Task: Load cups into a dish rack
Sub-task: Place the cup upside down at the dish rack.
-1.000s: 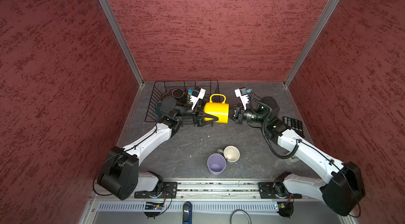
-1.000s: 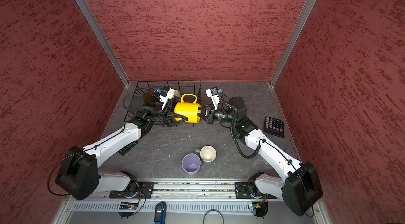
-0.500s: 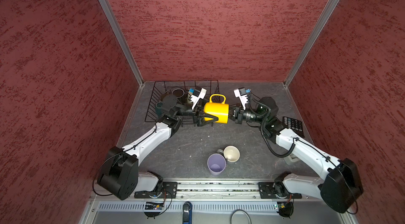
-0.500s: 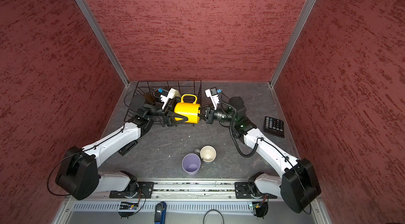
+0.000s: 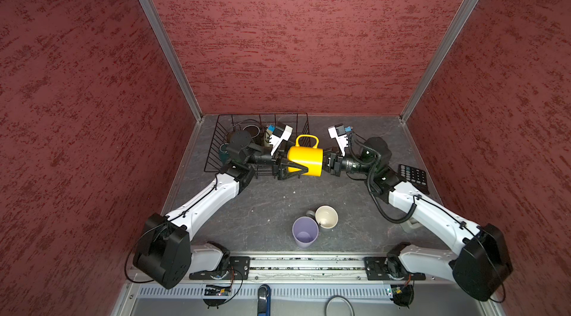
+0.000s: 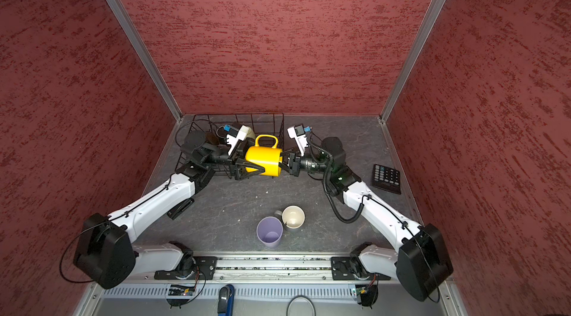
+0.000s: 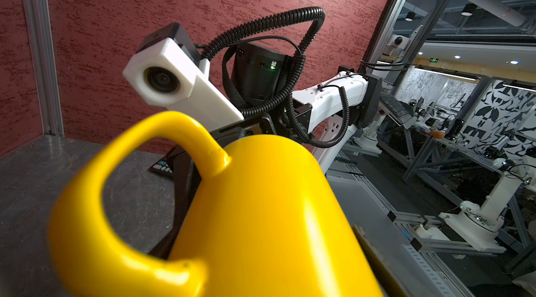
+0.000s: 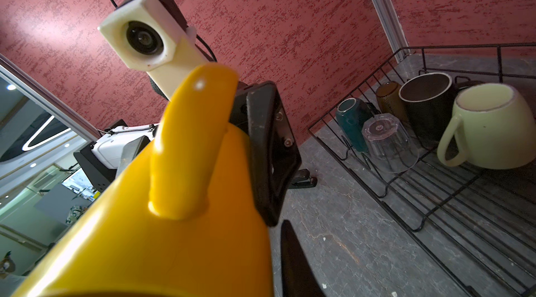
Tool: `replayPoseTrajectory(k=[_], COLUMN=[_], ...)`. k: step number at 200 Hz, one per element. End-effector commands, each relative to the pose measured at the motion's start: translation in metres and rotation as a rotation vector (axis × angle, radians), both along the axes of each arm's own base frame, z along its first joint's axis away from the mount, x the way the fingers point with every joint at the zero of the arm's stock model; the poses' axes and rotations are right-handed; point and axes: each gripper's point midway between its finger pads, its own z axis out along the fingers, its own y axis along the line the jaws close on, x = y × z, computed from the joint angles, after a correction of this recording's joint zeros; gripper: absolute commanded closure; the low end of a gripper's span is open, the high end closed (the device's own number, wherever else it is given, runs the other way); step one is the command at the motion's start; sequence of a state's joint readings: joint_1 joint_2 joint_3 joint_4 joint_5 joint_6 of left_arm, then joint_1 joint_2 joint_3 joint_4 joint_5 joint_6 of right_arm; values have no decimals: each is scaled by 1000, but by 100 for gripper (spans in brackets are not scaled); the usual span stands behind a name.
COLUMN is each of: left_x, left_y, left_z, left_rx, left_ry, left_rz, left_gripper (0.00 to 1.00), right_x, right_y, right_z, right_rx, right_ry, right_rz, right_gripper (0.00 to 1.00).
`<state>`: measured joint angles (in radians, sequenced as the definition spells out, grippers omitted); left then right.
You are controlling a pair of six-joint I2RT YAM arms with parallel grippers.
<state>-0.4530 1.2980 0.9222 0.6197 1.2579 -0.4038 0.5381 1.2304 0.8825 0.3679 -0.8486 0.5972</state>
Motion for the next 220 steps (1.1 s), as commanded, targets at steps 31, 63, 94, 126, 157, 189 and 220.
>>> replayPoseTrajectory(k=[31,63,94,126,157,189,220], left_x=[-8,9,40,84,132,174,194], left_y=[14,20,22,25,31,38,37], left_z=[29,31,24,16,-3,-36,-62], left_rx=[-65,-62,16,138,279,458,621], left_ry=[-118,-102,-42,41,150,281,348], left_rz=[62,144,285,461,634,787,856], left_gripper=[100,100,100,100,100,100,100], right_x=[5,10,32,53,51,48,49], right_y=[-4,-14,-43,-96,-133,-145,-144], right_z=[10,10,-4,-24,-24,-28,-36], right_rx=[1,-16,-101,-254,-323,-355,-370], right_ry=[-29,-19,29,97,104,111,123], right_rz=[-64,-131,-339,-657,-832,-880,-874], right_gripper=[68,58,42,25,11,3,1])
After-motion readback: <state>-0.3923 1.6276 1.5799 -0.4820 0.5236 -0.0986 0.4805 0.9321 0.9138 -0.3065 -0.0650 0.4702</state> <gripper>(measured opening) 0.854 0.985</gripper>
